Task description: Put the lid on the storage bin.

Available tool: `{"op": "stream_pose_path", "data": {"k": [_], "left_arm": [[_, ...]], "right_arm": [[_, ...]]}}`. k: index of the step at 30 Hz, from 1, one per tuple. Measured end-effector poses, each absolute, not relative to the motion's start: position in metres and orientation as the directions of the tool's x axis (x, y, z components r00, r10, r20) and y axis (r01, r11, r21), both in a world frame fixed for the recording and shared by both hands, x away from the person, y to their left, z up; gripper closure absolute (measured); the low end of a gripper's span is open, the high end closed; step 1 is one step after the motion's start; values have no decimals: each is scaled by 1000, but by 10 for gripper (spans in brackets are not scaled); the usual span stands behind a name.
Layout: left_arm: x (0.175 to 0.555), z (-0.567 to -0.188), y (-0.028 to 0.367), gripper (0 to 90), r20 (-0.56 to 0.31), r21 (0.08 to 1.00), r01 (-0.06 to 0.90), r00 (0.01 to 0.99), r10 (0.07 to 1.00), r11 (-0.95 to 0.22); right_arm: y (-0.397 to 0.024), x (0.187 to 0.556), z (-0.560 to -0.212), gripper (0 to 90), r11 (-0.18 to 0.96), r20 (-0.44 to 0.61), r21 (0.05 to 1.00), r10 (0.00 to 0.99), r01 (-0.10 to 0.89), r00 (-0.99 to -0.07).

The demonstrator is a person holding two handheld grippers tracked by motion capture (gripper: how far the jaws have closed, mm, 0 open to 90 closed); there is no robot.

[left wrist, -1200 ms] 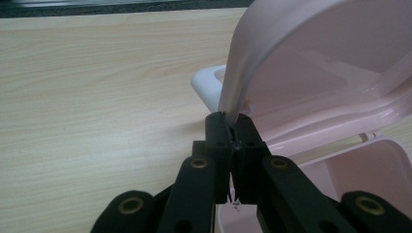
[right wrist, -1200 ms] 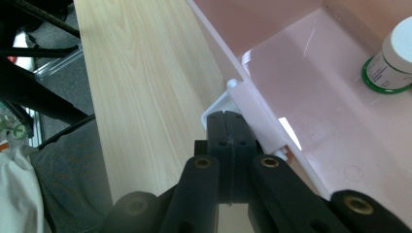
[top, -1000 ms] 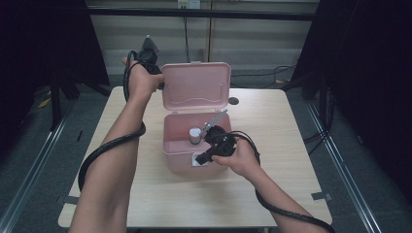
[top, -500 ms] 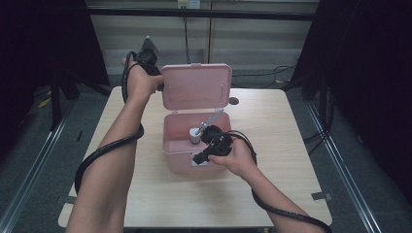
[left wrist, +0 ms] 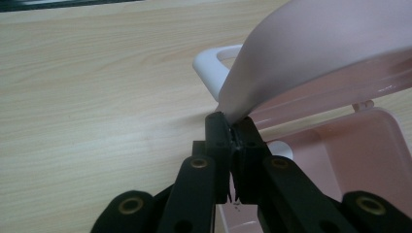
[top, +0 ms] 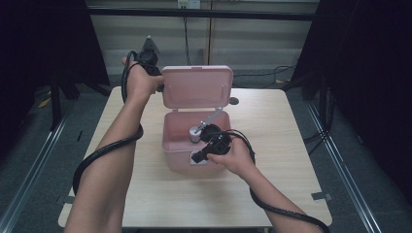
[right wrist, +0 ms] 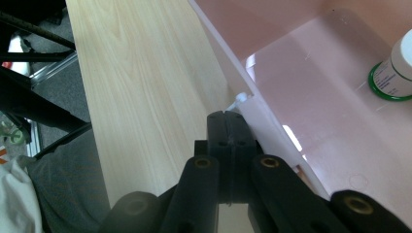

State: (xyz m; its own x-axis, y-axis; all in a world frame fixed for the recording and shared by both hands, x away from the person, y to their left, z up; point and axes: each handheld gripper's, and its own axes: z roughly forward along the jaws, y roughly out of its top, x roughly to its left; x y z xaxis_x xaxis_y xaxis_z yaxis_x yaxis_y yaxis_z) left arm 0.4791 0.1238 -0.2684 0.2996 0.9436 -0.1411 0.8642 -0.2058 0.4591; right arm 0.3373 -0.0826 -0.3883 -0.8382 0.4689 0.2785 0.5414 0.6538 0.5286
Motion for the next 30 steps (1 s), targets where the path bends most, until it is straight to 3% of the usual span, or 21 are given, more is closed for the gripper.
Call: {"op": "stream_pose_path", "data": {"k": [15, 30], "left_arm": [[470, -269, 123, 873, -117, 475, 852, 306, 945, -218], [456, -272, 128, 866, -145, 498, 843, 312, 939, -203]], "right_arm": [[-87, 336, -389, 900, 635, 284, 536, 486, 557, -827], [-98, 334, -381, 900, 601, 305, 553, 499, 577, -811]]}}
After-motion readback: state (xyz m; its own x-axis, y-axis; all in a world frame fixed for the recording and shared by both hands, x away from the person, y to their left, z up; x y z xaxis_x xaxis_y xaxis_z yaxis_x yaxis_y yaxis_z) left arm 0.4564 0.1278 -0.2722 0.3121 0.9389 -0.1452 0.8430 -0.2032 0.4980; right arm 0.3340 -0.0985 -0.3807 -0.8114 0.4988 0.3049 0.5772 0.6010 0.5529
